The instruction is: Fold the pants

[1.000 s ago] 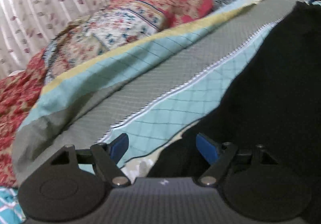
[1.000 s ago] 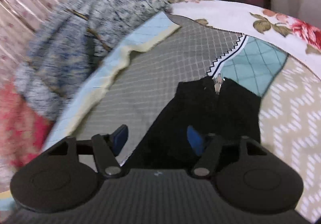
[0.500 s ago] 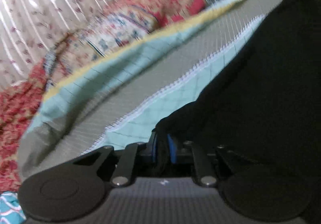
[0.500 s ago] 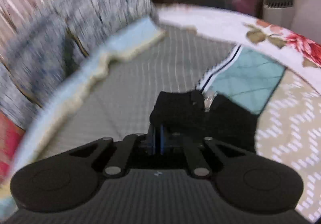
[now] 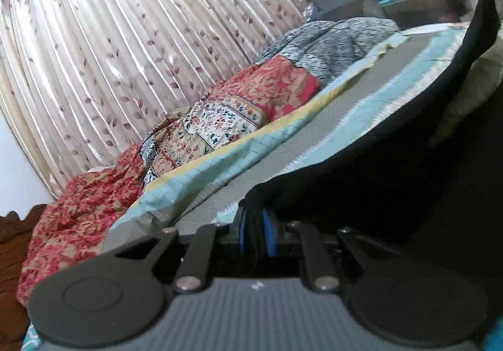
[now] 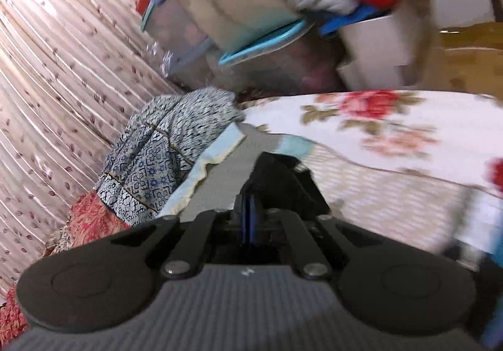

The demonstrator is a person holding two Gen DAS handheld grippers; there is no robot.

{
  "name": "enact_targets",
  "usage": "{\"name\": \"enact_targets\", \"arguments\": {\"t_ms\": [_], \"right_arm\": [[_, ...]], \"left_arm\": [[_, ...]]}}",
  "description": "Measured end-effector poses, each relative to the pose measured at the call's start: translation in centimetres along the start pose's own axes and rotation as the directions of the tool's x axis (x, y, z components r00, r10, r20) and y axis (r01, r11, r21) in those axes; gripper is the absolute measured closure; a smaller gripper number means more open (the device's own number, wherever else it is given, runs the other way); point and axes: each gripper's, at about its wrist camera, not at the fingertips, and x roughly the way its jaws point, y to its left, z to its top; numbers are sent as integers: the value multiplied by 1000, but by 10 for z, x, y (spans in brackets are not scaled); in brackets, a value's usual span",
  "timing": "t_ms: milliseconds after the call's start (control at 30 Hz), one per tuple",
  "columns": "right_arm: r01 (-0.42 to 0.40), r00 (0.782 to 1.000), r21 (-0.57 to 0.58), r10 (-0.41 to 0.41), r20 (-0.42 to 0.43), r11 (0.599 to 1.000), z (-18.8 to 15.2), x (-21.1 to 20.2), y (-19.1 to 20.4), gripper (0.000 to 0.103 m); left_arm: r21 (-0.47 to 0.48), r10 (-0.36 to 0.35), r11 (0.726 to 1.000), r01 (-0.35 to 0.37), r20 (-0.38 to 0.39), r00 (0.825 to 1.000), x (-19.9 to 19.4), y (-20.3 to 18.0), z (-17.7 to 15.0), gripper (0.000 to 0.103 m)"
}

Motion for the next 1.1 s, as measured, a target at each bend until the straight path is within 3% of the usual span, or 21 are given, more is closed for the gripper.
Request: {"name": "enact_targets", "arguments": {"t_ms": [133, 200, 233, 267, 300, 333, 433, 533, 600, 700, 767, 800, 900, 933, 1033, 1067, 1100], "right_arm": [[73, 997, 66, -75, 30, 995, -52, -52, -71, 98], [183, 983, 86, -183, -12, 979, -81, -49, -101, 97], [249, 968, 110, -243, -61, 962, -94, -44, -118, 91], [269, 962, 159, -258, -89, 950, -105, -42, -131, 73], [286, 958, 206, -273, -91, 936, -112, -44, -139, 62], [300, 954, 236, -291, -71, 924, -116, -48, -140, 57], [292, 951, 197, -306, 39, 936, -118, -69, -127, 57], [279, 950, 134, -293, 107, 951, -113, -89, -113, 57], [238, 957, 107, -252, 141, 965, -112, -98, -97, 57], [181, 969, 17, -182, 167, 983, -119, -109, -69, 57], [117, 985, -80, -106, 133, 990, -129, -106, -39, 57], [80, 993, -116, -69, 99, 990, -132, -101, -28, 57], [-97, 993, -200, 81, -83, 975, -152, -84, 10, 56], [-158, 980, -218, 126, -157, 963, -162, -79, 24, 56], [-339, 898, -275, 221, -381, 900, -202, -72, 65, 56], [-395, 860, -296, 238, -451, 869, -221, -68, 81, 56], [-434, 831, -308, 244, -500, 846, -236, -65, 93, 56]], "left_arm": [[-52, -72, 996, 69, -70, 995, -41, -31, -26, 91], [-61, -146, 988, 139, -149, 978, -44, -50, -41, 82], [-53, -159, 987, 151, -177, 971, -44, -60, -49, 78], [-46, -172, 985, 166, -201, 964, -44, -68, -55, 72], [-47, -189, 982, 184, -222, 956, -45, -72, -60, 71], [-53, -199, 980, 192, -240, 950, -47, -72, -63, 71], [-157, -221, 969, 189, -219, 950, -65, -48, -66, 62], [-359, -250, 917, 173, -180, 951, -79, -5, -71, 53], [-526, -263, 839, 139, -168, 950, -79, 31, -79, 48], [-736, -271, 674, 62, -167, 948, -66, 82, -98, 44], [-843, -303, 537, 36, -153, 941, -52, 111, -113, 39], [-889, -335, 458, 26, -145, 931, -42, 124, -122, 27], [-962, -435, 269, 40, -85, 896, -13, 137, -146, 20], [-972, -455, 230, 40, -71, 888, -7, 134, -153, 20], [-994, -530, 104, 39, -22, 848, 19, 125, -168, 20], [-997, -558, 61, 53, 10, 830, 29, 122, -170, 20], [-998, -568, 46, 47, 12, 823, 33, 116, -173, 23]]}}
